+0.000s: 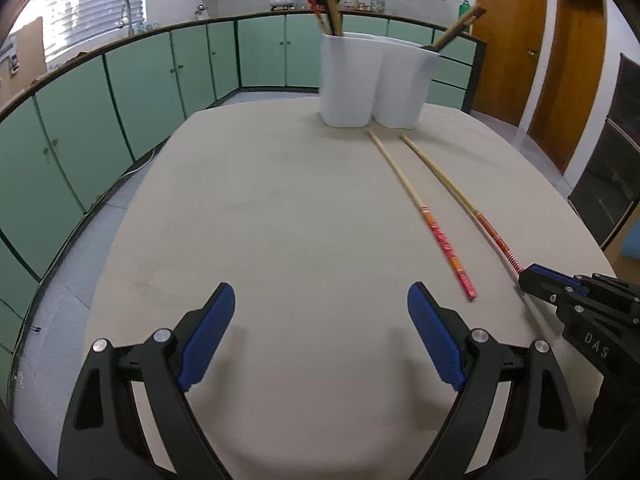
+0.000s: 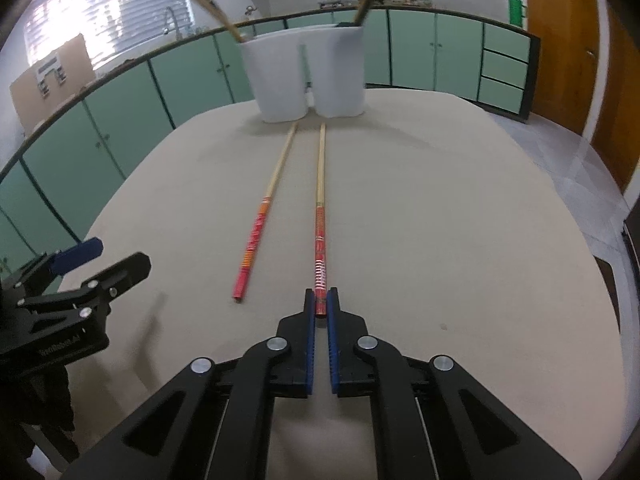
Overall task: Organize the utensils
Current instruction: 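Lower the right gripper onto a red-patterned chopstick and close on it, then grasp the other red-patterned chopstick with the left gripper while the right holds its chopstick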
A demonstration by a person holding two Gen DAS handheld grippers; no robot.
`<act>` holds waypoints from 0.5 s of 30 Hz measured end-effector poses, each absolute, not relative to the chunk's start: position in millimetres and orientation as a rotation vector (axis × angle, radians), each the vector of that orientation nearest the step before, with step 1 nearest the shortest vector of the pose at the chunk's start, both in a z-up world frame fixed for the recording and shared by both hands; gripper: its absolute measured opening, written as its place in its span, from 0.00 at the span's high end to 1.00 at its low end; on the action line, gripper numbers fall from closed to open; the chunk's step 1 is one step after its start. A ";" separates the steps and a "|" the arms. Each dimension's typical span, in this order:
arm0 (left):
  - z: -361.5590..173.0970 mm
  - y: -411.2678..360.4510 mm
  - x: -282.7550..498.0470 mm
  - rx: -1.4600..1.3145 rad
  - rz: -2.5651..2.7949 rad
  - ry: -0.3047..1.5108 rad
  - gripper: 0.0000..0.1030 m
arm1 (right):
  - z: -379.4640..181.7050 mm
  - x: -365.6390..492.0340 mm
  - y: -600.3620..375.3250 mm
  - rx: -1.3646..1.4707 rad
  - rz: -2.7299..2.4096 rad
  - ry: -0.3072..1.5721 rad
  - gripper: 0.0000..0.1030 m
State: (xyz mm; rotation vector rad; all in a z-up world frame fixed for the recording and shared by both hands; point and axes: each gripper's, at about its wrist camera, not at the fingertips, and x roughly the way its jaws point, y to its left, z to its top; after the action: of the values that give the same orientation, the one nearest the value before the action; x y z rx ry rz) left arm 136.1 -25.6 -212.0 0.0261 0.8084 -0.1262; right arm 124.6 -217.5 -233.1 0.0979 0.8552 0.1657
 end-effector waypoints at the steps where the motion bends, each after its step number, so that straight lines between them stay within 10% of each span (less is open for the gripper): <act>1: -212.3 -30.5 136.3 0.027 -0.135 0.811 0.17 | -232.8 124.2 -221.6 0.103 0.159 0.853 0.94; 15: -227.9 -87.9 146.0 0.008 -0.202 0.887 0.27 | -227.0 122.7 -269.3 0.151 0.097 0.828 0.95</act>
State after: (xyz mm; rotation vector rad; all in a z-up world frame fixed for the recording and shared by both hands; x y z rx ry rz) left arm 146.0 -87.9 -227.9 0.0080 0.8873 -0.2025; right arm 122.7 -269.3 -227.0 0.1512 0.8280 0.0970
